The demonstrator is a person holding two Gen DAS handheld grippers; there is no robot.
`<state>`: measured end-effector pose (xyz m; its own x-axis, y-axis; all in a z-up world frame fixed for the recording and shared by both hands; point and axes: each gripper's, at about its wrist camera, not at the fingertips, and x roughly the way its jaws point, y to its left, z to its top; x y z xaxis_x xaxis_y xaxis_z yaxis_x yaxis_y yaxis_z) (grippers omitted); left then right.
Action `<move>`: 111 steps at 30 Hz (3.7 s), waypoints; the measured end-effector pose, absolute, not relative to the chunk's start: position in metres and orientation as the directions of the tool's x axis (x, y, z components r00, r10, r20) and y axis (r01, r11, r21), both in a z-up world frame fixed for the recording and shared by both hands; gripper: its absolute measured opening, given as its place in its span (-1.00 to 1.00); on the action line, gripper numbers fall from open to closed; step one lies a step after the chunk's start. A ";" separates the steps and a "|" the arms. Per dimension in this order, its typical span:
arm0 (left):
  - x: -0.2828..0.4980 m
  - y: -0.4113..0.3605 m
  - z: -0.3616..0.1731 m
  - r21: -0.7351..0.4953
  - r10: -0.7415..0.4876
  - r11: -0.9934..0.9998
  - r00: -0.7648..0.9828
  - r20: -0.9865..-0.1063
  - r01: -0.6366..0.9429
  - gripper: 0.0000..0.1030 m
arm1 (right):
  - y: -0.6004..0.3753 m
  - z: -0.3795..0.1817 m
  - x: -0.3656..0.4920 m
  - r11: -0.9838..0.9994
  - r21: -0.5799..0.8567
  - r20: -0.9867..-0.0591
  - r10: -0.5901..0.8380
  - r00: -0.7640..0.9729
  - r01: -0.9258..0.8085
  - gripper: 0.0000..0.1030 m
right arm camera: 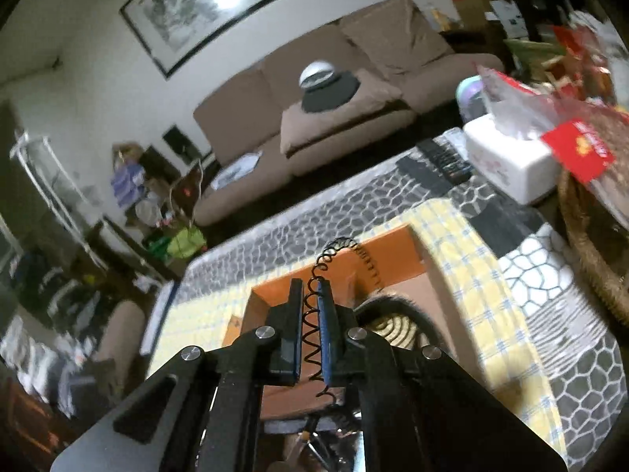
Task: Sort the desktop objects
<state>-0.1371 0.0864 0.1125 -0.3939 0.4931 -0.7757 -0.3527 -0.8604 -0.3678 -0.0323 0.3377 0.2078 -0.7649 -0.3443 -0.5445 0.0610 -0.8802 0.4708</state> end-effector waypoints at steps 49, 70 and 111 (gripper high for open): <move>-0.127 0.112 0.097 -0.309 0.458 -0.861 -0.351 -0.816 -0.403 -0.17 | 0.323 0.086 -0.070 -0.977 -0.201 -0.889 0.214 -0.404 -0.075 -0.88; -0.129 0.105 0.108 -0.354 0.496 -0.850 -0.366 -0.787 -0.390 -0.17 | 0.326 0.227 -0.013 -0.996 0.021 -0.596 0.057 -0.801 -0.087 -0.90; -0.135 0.085 0.124 -0.297 0.430 -0.895 -0.466 -0.773 -0.332 0.70 | 0.299 0.154 -0.054 -0.998 0.025 -0.801 0.016 -0.599 -0.059 0.51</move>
<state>-0.1347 0.0847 0.1242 -0.4664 0.4301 -0.7729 -0.3324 -0.8950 -0.2975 -0.0537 0.2986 0.1540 -0.5990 0.0156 -0.8006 -0.0594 -0.9979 0.0250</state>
